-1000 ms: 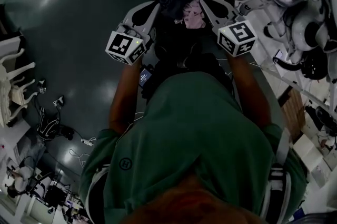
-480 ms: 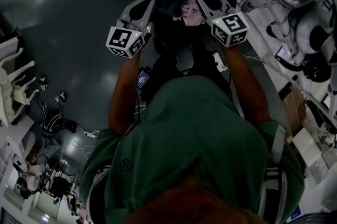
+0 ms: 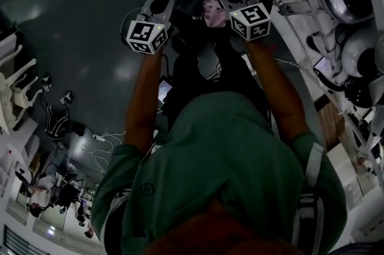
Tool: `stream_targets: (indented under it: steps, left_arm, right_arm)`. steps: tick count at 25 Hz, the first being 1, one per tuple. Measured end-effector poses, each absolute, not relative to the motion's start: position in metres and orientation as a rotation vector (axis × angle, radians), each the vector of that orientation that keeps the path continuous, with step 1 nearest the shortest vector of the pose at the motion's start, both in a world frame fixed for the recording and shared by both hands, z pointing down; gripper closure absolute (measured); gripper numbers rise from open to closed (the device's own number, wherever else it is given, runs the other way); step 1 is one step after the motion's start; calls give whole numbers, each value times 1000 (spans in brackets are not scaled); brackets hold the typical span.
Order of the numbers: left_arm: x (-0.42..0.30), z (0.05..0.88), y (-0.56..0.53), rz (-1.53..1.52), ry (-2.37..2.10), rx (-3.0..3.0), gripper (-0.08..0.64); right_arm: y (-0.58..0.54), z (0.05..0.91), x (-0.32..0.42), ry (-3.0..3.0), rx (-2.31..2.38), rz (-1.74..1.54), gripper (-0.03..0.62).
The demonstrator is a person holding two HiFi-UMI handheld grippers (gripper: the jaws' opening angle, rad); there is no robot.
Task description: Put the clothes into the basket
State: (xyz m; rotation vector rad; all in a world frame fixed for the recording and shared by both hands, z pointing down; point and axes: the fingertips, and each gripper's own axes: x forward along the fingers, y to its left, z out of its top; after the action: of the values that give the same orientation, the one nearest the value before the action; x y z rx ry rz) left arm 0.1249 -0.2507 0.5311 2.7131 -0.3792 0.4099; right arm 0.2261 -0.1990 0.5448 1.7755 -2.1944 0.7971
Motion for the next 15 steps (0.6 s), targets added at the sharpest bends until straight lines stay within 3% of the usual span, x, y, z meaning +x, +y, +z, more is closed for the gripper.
stream_targets:
  steps: [4, 11, 15]
  left_arm:
    - [139, 572, -261, 453, -404, 2684, 531]
    - [174, 654, -263, 564, -521, 2629, 415]
    - [178, 710, -270, 640, -550, 2604, 388]
  right_arm:
    - [-212, 587, 236, -2178, 1741, 867, 470]
    - [-201, 671, 269, -2122, 1735, 962, 388]
    - [-206, 730, 272, -2080, 1725, 1026, 364]
